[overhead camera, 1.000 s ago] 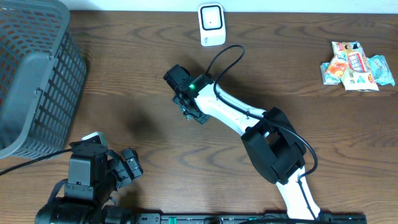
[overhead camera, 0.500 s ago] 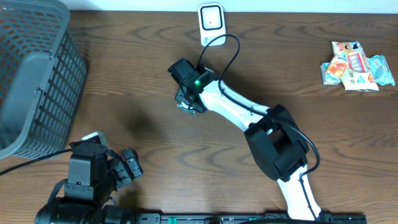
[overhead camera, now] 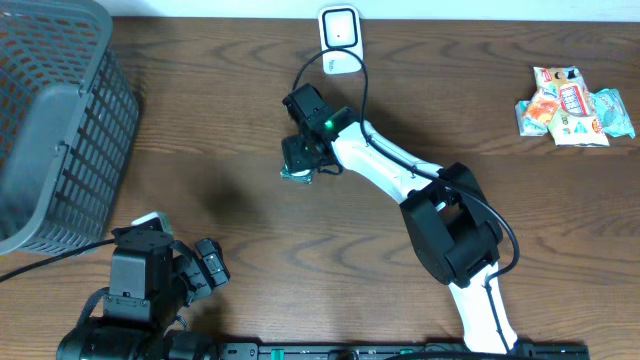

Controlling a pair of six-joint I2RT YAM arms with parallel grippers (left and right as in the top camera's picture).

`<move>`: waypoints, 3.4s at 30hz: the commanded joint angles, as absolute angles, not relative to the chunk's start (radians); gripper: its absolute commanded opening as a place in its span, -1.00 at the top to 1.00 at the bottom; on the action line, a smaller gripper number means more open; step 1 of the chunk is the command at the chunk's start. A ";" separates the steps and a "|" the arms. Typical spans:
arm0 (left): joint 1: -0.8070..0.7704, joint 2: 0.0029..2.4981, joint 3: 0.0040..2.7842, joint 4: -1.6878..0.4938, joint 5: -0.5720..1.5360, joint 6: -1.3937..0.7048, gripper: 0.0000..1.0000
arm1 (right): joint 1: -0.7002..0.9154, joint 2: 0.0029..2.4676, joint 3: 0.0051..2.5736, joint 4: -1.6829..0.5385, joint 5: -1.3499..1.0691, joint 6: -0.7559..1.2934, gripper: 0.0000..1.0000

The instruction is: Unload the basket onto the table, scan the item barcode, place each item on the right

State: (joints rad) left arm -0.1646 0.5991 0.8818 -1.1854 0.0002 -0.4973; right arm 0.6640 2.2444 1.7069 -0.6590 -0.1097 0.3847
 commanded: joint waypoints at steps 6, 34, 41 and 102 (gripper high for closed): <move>-0.162 0.595 0.881 -1.188 -0.009 -0.495 -0.95 | 0.658 2.150 1.704 -0.699 -0.029 0.470 -0.80; -0.162 0.595 0.881 -1.188 -0.009 -0.495 -0.95 | 0.727 2.284 1.703 -0.674 0.091 0.986 -0.54; -0.162 0.595 0.881 -1.188 -0.009 -0.495 -0.95 | 0.728 2.284 1.703 -0.714 0.082 0.908 -0.42; -0.162 0.595 0.881 -1.188 -0.009 -0.495 -0.95 | 0.665 2.280 1.971 -1.244 -0.019 0.316 -0.51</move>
State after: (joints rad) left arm -0.1646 0.5991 0.8818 -1.1854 0.0002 -0.4973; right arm 0.6567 2.2784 1.9362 -1.2449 0.0284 0.2985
